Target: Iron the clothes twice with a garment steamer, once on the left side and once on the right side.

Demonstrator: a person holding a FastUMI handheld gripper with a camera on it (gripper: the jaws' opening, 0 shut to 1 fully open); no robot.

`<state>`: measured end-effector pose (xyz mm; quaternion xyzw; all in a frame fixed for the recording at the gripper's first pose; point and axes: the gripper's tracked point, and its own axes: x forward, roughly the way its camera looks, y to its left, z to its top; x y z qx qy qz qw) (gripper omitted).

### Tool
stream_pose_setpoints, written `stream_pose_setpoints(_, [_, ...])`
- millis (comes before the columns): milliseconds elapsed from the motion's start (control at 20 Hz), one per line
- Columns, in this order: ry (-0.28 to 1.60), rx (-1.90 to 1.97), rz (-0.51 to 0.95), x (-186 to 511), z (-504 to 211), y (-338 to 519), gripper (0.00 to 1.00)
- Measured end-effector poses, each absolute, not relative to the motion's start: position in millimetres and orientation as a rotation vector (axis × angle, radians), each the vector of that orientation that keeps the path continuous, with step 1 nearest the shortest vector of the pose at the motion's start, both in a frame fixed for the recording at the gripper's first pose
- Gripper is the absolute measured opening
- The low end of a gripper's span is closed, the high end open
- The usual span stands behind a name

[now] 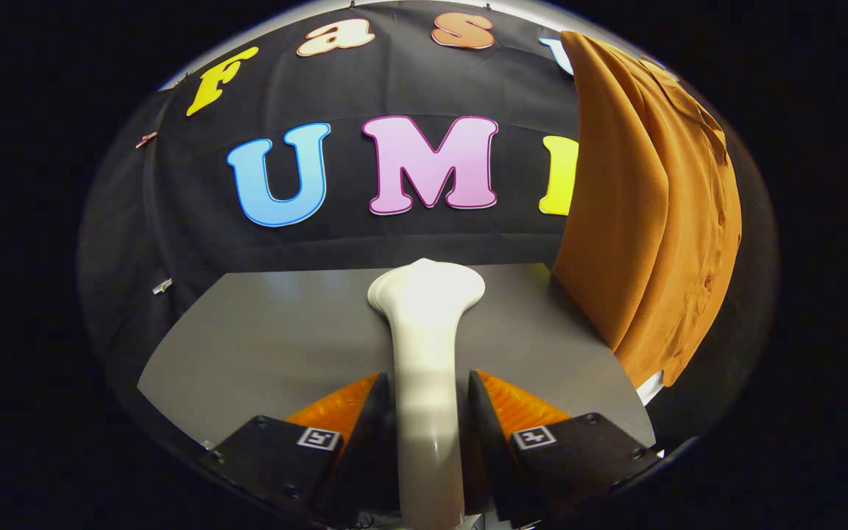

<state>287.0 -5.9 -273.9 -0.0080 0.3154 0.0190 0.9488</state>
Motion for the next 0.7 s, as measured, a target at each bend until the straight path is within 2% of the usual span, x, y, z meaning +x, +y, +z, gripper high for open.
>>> stream_pose_setpoints(50, [0.650, -0.022, 0.031, 287.8, -274.8, -6.3, 0.54])
stream_pose_setpoints(250, [0.662, -0.060, 0.046, 287.9, -278.9, -5.2, 0.38])
stream_pose_setpoints(700, [0.584, -0.033, 0.053, 275.0, -242.5, -4.1, 0.38])
